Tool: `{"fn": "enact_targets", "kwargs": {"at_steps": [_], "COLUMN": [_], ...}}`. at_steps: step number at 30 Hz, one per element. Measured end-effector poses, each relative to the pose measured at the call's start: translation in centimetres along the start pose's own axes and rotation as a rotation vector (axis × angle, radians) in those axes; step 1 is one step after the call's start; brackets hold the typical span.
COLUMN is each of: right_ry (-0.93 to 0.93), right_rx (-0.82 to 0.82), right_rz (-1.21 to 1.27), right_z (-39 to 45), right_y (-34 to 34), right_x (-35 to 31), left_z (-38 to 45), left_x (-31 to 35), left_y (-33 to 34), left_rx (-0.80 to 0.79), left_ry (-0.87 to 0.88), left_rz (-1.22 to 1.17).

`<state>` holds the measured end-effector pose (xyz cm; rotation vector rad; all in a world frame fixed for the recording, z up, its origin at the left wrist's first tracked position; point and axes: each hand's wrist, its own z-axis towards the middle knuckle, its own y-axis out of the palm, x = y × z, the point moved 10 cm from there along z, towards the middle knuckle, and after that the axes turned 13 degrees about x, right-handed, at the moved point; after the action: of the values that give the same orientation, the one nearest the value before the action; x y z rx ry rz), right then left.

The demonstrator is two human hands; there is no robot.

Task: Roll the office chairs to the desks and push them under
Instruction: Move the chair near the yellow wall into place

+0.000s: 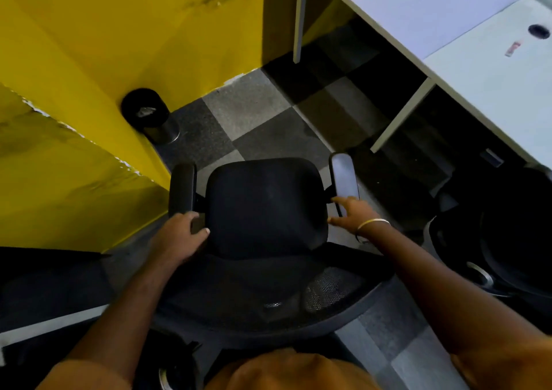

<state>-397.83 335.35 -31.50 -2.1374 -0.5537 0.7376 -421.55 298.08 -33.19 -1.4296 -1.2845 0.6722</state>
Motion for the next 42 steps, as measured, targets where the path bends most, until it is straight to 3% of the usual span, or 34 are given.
{"fn": "enact_targets", "kwargs": {"at_steps": [7,10,16,21,24,28,33,36,42], "right_ry": [0.333,0.36,0.447,0.439,0.47,0.533,0.233,0.036,-0.219], "right_rx": [0.068,0.058,0.191,0.247,0.228,0.073,-0.182,-0.267,-0.326], "right_rz": [0.026,0.081,0.073,0.0,0.005,0.044,-0.121,-0.168,-0.082], "right_z": [8.2,10.5,12.7,11.8,12.0,11.5,5.7,1.2,-8.2], "right_y": [3.7,5.8,7.5,7.3,7.0,7.4,5.7,3.4,-0.2], "right_x": [8.4,9.4,10.5,10.0,10.4,10.5,3.7,-0.7,-2.5], "left_z": [5.8,7.0,11.1,11.4,11.5,10.5,4.9,0.0,-11.2], "left_x": [-9.2,-10.9,-11.6,-12.7,-11.9,-10.0,-3.2,-0.4,3.5], "left_y": [7.6,9.7,11.7,12.6,12.3,11.1,5.5,0.9,-5.2], "left_rx": [-0.069,-0.054,-0.028,-0.038,-0.086,-0.253,-0.4,-0.37,-0.281], "left_ry": [-0.595,-0.653,-0.578,-0.586,-0.558,-0.454,-0.241,-0.087,0.137], "left_rz": [-0.33,-0.38,-0.475,-0.342,-0.319,-0.255,-0.468,-0.433,-0.406]}}
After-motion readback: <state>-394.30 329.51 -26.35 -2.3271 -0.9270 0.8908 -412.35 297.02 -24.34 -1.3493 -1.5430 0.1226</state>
